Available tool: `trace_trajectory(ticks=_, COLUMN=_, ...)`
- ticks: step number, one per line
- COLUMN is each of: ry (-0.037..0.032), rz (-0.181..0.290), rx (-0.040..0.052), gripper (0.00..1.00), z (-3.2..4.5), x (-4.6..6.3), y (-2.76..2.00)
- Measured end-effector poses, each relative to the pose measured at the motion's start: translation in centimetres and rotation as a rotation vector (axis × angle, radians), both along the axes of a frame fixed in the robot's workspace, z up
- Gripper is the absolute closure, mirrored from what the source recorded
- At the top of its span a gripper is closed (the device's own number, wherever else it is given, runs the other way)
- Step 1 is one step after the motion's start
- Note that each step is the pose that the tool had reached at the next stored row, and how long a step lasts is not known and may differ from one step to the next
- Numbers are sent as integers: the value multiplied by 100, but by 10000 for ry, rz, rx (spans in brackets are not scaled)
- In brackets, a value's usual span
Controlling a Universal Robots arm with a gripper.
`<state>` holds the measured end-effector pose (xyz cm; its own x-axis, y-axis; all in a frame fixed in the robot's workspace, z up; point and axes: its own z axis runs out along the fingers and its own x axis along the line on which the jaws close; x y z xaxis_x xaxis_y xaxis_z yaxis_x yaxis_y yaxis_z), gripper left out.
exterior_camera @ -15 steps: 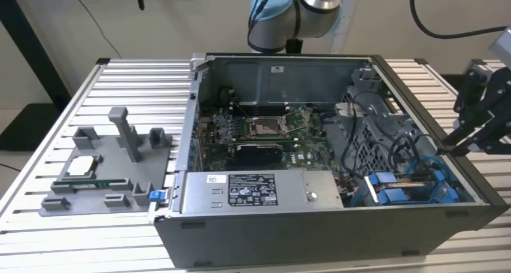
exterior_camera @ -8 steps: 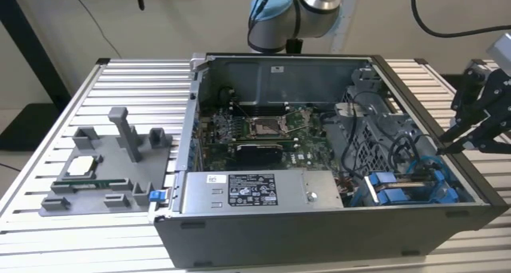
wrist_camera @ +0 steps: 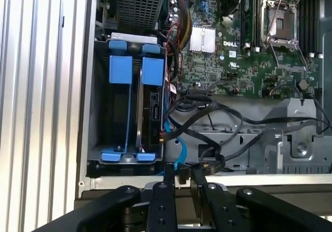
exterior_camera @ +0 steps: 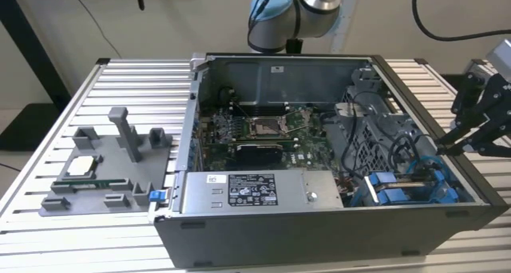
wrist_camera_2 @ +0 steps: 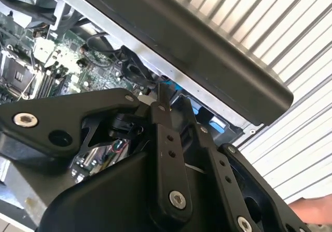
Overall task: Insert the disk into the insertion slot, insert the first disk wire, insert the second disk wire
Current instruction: 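Insert the second disk wire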
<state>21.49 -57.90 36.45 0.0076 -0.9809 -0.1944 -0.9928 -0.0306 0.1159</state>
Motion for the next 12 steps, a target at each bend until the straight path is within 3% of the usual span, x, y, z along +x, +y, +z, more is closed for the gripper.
trace_trajectory(ticks=7, ry=1, rz=-35, rx=226, gripper=0, z=-27, x=0, y=0)
trace_trajectory(ticks=8, ry=1, rz=-36, rx=231, gripper=100, z=-28, x=0, y=1)
trace_trajectory(ticks=12, ry=0, rz=-36, rx=233, gripper=100, z=-30, x=0, y=0)
